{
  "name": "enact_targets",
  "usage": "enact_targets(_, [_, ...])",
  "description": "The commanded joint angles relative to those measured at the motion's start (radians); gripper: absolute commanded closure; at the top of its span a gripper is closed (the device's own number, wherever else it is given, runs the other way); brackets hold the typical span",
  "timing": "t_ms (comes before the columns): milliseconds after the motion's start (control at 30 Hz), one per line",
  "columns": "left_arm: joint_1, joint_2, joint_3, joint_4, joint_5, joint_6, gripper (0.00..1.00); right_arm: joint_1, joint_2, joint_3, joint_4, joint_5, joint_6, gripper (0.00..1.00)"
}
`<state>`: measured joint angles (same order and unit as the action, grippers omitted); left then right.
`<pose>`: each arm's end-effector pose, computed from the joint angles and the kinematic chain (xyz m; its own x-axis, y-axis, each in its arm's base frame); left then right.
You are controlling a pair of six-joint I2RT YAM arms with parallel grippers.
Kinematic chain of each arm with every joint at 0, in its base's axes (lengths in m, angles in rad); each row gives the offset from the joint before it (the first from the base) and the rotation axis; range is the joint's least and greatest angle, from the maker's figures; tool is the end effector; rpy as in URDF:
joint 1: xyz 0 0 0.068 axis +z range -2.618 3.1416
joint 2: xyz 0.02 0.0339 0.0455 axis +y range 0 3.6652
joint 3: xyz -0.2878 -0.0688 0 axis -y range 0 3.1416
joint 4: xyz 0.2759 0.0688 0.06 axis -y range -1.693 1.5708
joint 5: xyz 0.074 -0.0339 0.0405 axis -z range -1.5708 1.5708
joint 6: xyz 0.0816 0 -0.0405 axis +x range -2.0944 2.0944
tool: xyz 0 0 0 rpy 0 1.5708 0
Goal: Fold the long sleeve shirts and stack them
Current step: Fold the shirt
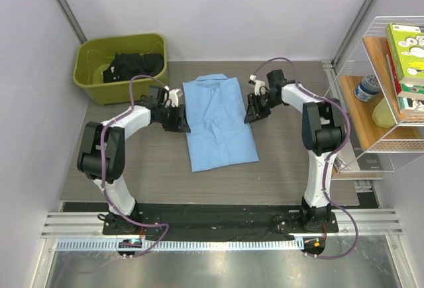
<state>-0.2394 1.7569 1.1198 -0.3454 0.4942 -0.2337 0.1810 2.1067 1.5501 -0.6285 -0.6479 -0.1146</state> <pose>0.3907 -0.1352 0.1591 -0.8938 0.0083 -0.4485 0.2647 0.8170 -0.5124 0.4684 0.1358 0.1373 -0.8635 -0.2507 -0.4377 -0.4687 0.7195 0.5125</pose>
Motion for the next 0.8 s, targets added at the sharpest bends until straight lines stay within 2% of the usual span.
enact_targets(0, [0.005,0.041,0.072,-0.075,-0.029,0.074,0.52,0.017,0.007,0.056,0.038,0.039,0.004,0.65])
enact_targets(400, [0.003,0.095,0.097,-0.067,-0.023,0.062,0.49,0.02,0.03,0.07,0.058,0.004,0.029,0.66])
enact_targets(767, [0.003,0.11,0.109,-0.075,-0.069,0.062,0.43,0.023,0.067,0.079,0.058,-0.024,0.046,0.67])
